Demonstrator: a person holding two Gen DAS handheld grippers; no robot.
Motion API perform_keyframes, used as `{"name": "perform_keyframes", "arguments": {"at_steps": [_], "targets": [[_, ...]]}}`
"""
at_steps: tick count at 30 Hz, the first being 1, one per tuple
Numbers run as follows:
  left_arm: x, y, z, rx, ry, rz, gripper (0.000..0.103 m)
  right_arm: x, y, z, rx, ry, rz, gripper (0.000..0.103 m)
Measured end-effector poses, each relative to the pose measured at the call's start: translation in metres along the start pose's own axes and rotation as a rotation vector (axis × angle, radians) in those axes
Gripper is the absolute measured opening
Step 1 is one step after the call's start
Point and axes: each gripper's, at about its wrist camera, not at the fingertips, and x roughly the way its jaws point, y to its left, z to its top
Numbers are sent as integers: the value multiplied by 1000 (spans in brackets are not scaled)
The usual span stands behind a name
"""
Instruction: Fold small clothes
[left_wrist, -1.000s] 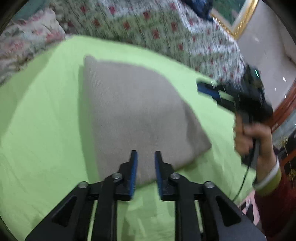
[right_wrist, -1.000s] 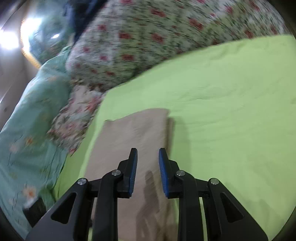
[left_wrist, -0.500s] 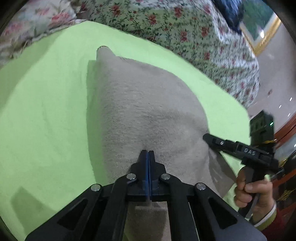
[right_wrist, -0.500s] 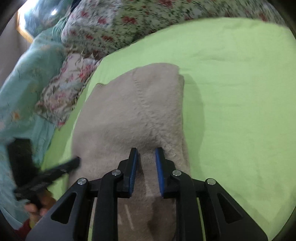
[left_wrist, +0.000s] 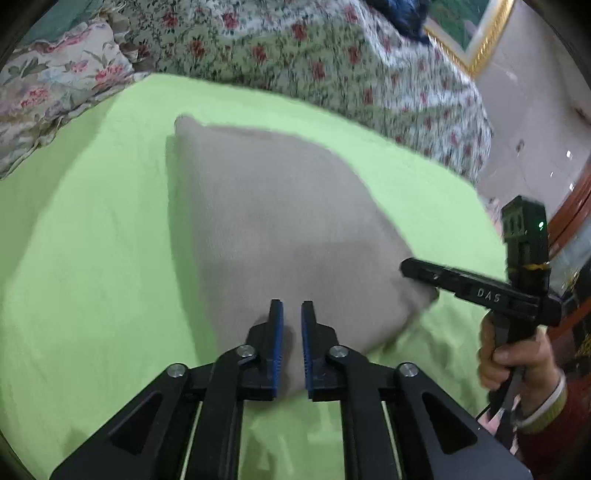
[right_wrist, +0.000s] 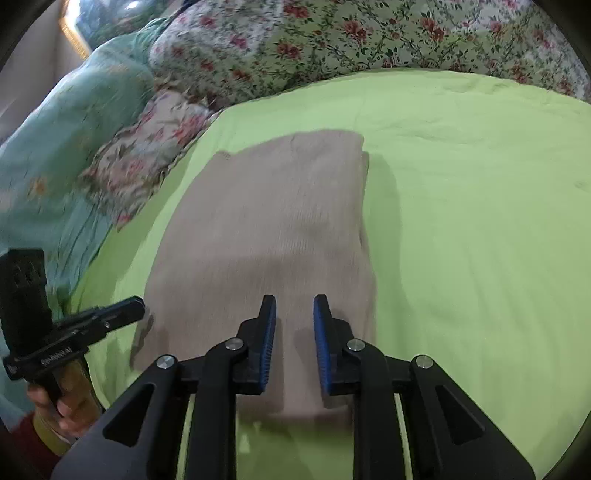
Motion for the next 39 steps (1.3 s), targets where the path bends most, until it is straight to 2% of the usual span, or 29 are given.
{"name": "perform_keyframes", "arguments": {"at_steps": [2, 3, 5, 11, 20, 21, 22, 23, 24, 25, 26, 28, 32, 39], "targets": [[10, 4, -19, 1, 46, 34, 12, 3, -2, -21, -17, 36, -69, 24], [15, 7, -26, -11, 66, 43, 11, 8, -7, -32, -10, 54, -73, 24], [16, 7, -33, -14, 52, 47, 10, 6, -10, -41, 4, 25, -52, 24], [19, 0, -29, -23, 54, 87, 11, 7, -6, -41, -18, 23, -100, 24], [9, -2, -30, -53, 71, 133, 12, 0, -3, -46, -17, 43, -119, 25], [4, -4, -31, -53, 70, 137, 18, -3, -3, -47, -11, 49, -120, 29], [-2, -5, -34, -52, 72, 148, 35, -7, -3, -49, -4, 56, -121, 32], [-7, -6, -36, -51, 75, 175, 50, -11, -3, -51, 4, 62, -121, 42], [-13, -6, -40, -49, 73, 214, 74, -18, -2, -54, 12, 63, -129, 55], [-22, -7, -44, -46, 57, 253, 81, -24, 0, -57, 15, 58, -143, 62], [-30, -8, -48, -42, 44, 266, 81, -32, 2, -61, 13, 45, -150, 65], [-44, -10, -55, -29, 32, 275, 82, -48, 6, -70, 8, 19, -139, 65], [-57, -16, -67, 5, 43, 315, 86, -74, 11, -93, 11, -9, -139, 73], [-59, -25, -88, 66, 83, 366, 90, -83, 17, -124, 6, 37, -128, 77]]}}
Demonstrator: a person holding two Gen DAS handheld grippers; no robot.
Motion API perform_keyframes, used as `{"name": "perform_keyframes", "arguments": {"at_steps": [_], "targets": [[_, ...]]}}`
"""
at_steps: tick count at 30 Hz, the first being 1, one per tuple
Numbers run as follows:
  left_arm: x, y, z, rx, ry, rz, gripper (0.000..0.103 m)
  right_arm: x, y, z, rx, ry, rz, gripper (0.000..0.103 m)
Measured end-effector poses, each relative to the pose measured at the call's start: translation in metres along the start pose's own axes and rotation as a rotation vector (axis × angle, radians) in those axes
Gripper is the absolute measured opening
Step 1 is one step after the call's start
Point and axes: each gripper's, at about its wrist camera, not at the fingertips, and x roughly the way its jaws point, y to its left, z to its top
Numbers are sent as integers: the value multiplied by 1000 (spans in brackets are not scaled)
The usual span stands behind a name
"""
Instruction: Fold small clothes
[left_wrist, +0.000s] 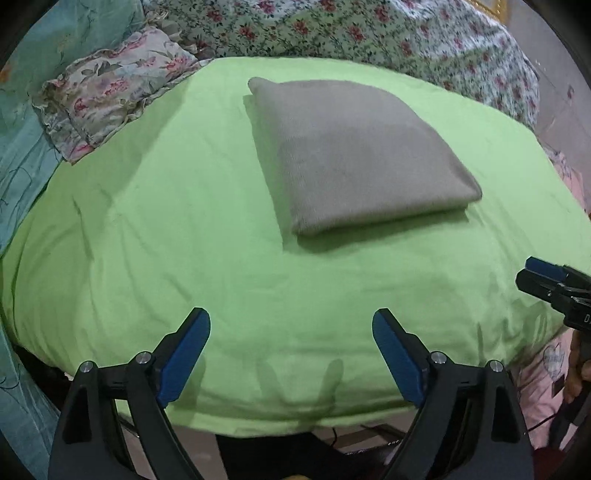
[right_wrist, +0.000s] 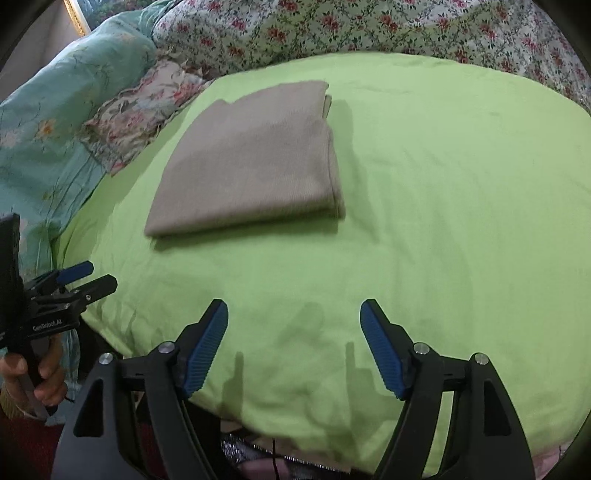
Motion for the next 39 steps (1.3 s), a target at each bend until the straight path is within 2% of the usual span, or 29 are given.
{"name": "perform_keyframes", "arguments": {"at_steps": [2, 5, 8, 12, 14, 15, 17, 30, 39], "targets": [[-4, -2, -7, 19, -11, 48, 90, -3, 1, -8, -12, 2, -14, 82], [-9, -2, -14, 42, -21, 81, 90, -10, 1, -16, -38, -11, -18, 84], [-16, 0, -20, 41, -27, 78, 91, -19, 5, -21, -73, -22, -24, 85], [-27, 4, -21, 23, -52, 71, 98, -31, 13, -23, -120, -45, -23, 86], [-29, 4, -17, 24, -71, 77, 102, -34, 15, -21, -133, -66, -20, 90], [-30, 3, -15, 25, -78, 80, 102, -35, 16, -19, -140, -79, -26, 94], [-27, 3, -11, 27, -84, 77, 102, -32, 18, -15, -152, -96, -36, 96], [-2, -10, 31, 43, -104, 90, 102, 11, 25, 32, -174, -69, 20, 96], [1, -16, 50, 44, -122, 102, 102, 18, 23, 56, -160, -90, 24, 96]]}}
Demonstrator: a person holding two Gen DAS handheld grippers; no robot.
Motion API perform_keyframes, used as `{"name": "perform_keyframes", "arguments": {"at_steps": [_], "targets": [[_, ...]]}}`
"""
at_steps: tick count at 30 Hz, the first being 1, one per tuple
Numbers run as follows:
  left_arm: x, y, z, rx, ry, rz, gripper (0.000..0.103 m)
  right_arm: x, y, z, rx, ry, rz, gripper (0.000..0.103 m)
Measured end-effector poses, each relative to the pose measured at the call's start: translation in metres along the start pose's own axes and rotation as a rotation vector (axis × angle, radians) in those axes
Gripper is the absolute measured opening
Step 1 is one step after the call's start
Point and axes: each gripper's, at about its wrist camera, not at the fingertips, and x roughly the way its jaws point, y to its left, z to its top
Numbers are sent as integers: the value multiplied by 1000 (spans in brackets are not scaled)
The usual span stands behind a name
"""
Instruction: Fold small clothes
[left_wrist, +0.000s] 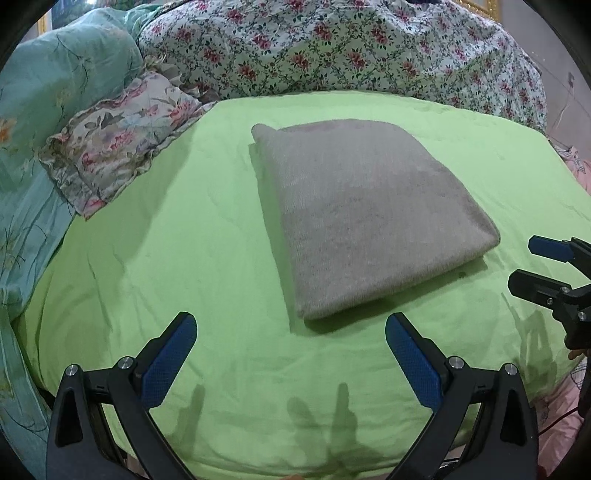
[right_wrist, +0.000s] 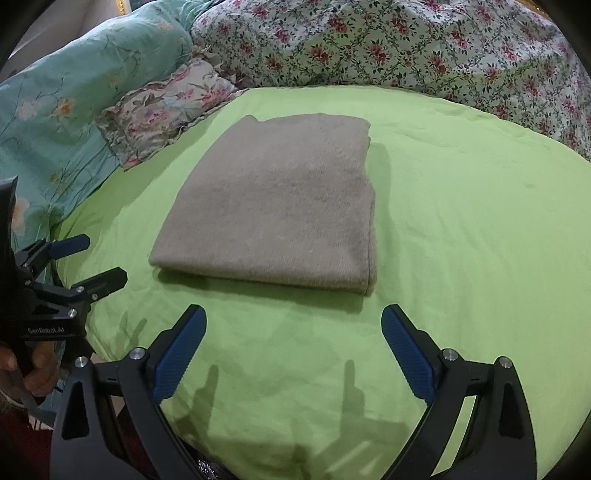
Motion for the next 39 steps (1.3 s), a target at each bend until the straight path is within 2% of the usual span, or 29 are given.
{"name": "perform_keyframes", "arguments": {"at_steps": [26, 39], "targets": [[11, -2, 23, -44, 4, -7, 102, 19, -1, 28, -4, 9, 1, 97], [13, -10, 21, -52, 21, -3, 102, 25, -5, 32, -3, 27, -3, 97]]}}
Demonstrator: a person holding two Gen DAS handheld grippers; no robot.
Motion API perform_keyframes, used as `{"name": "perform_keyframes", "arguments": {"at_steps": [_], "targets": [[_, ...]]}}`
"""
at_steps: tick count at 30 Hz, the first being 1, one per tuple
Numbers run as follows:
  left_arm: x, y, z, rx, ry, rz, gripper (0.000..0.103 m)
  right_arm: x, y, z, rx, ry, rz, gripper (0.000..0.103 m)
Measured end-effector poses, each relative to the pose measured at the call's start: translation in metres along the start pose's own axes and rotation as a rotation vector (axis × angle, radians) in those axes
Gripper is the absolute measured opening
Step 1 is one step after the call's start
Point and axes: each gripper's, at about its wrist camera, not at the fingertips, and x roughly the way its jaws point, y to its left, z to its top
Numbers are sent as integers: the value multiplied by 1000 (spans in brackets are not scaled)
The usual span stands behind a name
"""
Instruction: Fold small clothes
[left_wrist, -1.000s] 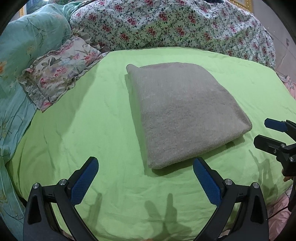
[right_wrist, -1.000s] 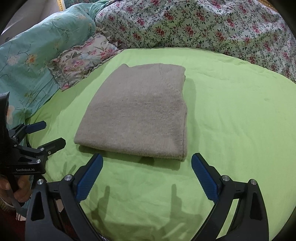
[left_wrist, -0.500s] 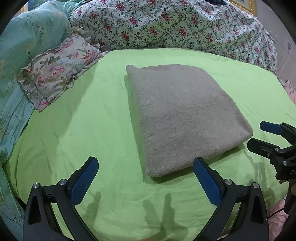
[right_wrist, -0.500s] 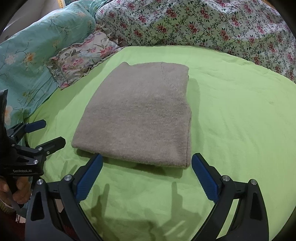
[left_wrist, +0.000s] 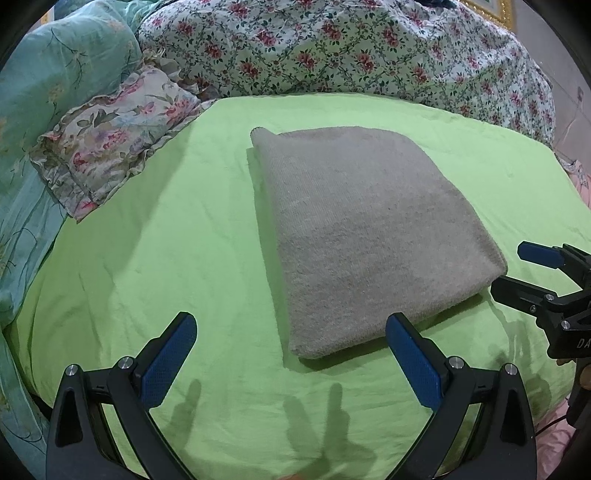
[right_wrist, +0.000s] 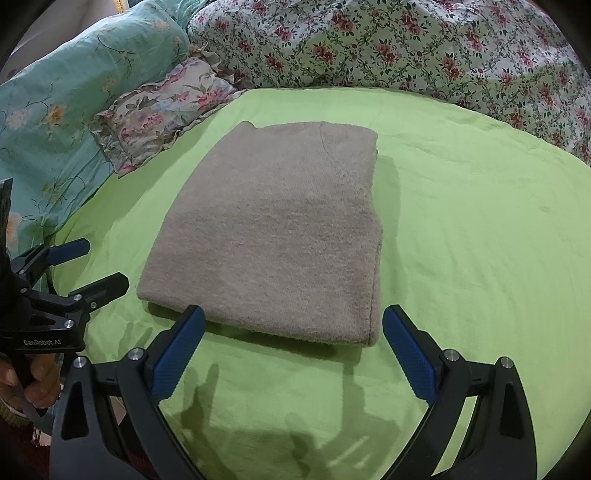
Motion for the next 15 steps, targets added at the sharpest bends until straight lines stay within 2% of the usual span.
{"name": "perform_keyframes", "arguments": {"at_steps": [15], "targets": [[0, -6, 1, 9, 0, -5, 102, 2, -4, 1, 4, 1, 5, 97]]}}
